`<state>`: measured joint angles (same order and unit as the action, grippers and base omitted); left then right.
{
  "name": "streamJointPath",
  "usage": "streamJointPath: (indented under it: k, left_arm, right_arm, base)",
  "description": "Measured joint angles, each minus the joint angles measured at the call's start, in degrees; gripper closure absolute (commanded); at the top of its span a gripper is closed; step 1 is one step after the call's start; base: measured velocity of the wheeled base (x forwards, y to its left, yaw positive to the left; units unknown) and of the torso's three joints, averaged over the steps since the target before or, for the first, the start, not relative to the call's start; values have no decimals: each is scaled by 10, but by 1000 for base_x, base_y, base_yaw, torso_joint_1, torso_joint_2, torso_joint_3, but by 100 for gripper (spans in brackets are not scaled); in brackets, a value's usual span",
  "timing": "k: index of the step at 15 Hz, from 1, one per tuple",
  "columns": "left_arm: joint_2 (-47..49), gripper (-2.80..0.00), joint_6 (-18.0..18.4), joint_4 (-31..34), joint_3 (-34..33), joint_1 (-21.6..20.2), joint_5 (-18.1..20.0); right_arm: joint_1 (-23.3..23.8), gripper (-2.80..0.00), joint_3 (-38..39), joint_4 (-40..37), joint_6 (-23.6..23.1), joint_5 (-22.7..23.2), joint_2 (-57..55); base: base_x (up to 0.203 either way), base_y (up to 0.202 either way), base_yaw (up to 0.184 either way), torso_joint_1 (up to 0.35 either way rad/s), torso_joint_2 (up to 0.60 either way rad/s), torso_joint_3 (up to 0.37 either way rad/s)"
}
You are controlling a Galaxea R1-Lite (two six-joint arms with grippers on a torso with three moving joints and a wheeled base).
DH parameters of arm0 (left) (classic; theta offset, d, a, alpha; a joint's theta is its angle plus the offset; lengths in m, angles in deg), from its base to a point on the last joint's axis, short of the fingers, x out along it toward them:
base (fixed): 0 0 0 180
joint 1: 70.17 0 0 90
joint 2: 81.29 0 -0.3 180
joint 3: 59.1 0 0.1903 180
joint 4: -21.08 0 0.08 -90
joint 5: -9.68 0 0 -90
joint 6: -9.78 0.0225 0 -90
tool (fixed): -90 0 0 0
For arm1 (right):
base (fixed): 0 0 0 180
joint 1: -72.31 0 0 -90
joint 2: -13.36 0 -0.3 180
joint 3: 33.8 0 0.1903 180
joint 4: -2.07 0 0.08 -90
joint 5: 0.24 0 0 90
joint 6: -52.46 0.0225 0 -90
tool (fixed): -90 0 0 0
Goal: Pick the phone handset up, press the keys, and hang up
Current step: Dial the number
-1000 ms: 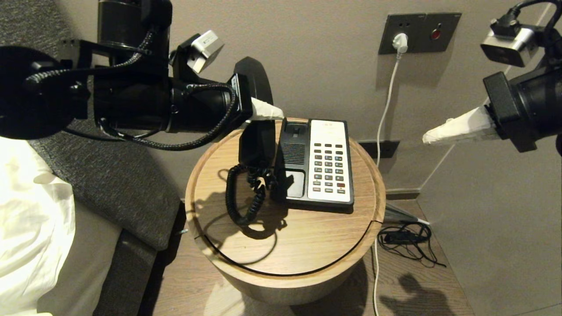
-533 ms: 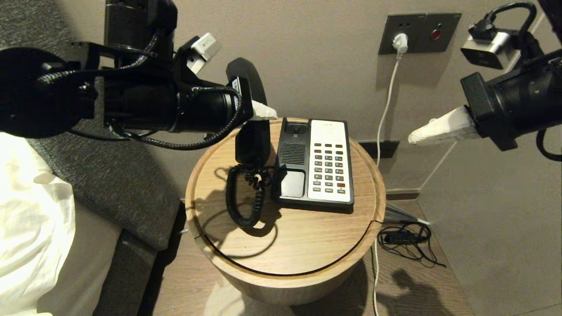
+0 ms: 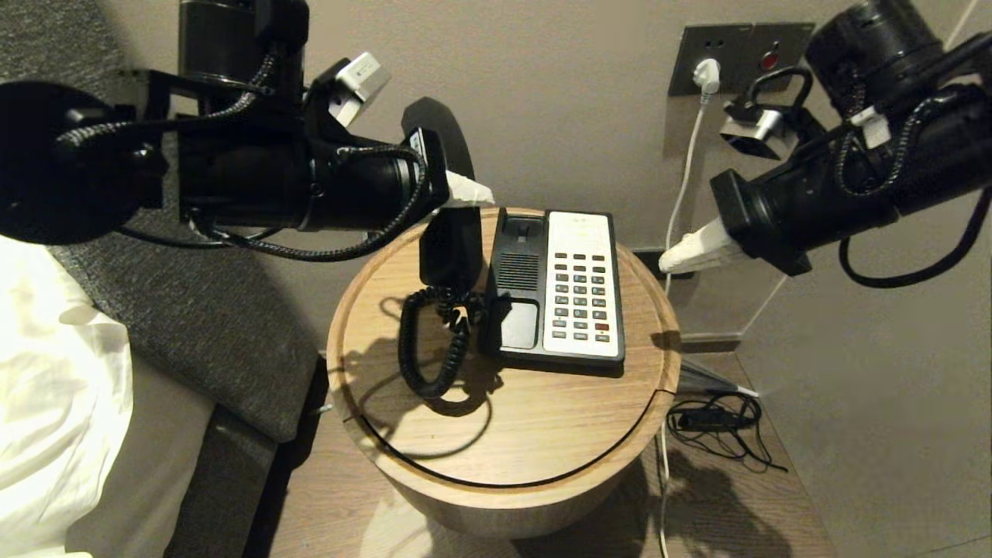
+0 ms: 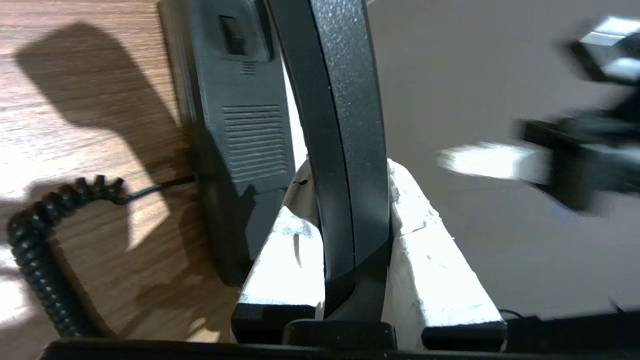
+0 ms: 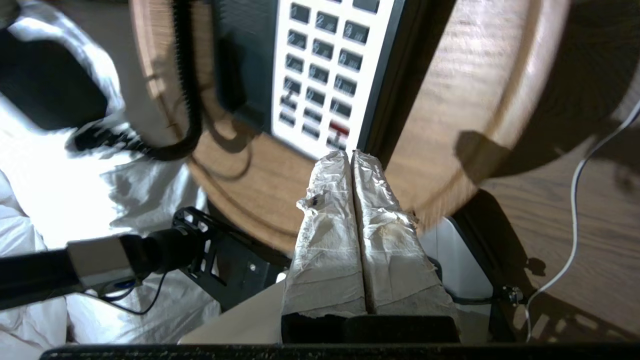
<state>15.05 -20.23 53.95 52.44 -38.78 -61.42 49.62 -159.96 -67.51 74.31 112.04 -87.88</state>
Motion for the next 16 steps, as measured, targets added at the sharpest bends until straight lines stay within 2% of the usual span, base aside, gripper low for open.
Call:
streamJointPath:
  k: [6,16]
  left_arm:
    - [-26,0,-3,0,-19,-4,-3]
    - [-44,0,-2,0,-37,-17,-5]
  right_arm:
    - [-20,0,-63,0,4,2,-75]
    - [-37,0,-79,25,4,0,-131]
  base:
    - [0,0,0,0,0,0]
    - [0,0,0,0,0,0]
